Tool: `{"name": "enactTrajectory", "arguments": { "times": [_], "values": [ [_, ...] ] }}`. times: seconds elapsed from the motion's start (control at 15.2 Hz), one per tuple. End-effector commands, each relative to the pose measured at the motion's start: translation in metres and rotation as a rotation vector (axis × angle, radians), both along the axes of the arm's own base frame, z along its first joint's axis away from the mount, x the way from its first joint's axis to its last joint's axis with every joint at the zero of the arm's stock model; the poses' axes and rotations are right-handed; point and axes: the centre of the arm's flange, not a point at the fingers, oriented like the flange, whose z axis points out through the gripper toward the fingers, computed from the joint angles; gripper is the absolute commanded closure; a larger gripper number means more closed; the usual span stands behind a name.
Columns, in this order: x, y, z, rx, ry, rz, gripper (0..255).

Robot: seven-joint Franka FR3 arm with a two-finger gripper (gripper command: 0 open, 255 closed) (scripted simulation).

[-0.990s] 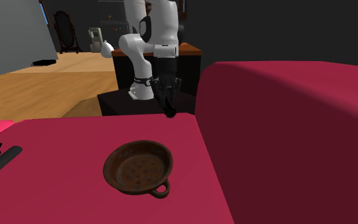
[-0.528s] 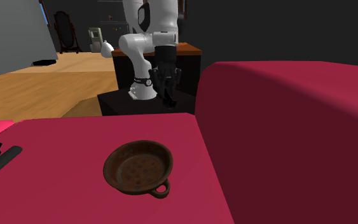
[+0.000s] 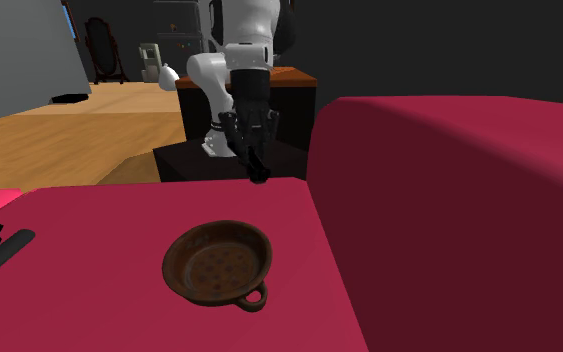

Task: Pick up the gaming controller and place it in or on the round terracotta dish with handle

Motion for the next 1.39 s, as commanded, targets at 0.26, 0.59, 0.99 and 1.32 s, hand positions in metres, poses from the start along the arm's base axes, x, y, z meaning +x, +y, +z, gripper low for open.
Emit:
{"name": "enactTrajectory", "arguments": {
  "times": [0.26, 0.59, 0.99, 1.32],
  "values": [
    [0.044, -0.066, 0.003, 0.0, -0.001, 0.001, 255],
    [0.084, -0.119, 0.005, 0.0, -0.001, 0.001, 255],
    [0.094, -0.133, -0.021, 0.0, -0.001, 0.001, 255],
    [0.094, -0.133, -0.047, 0.0, -0.001, 0.001, 255]
  ]
}}
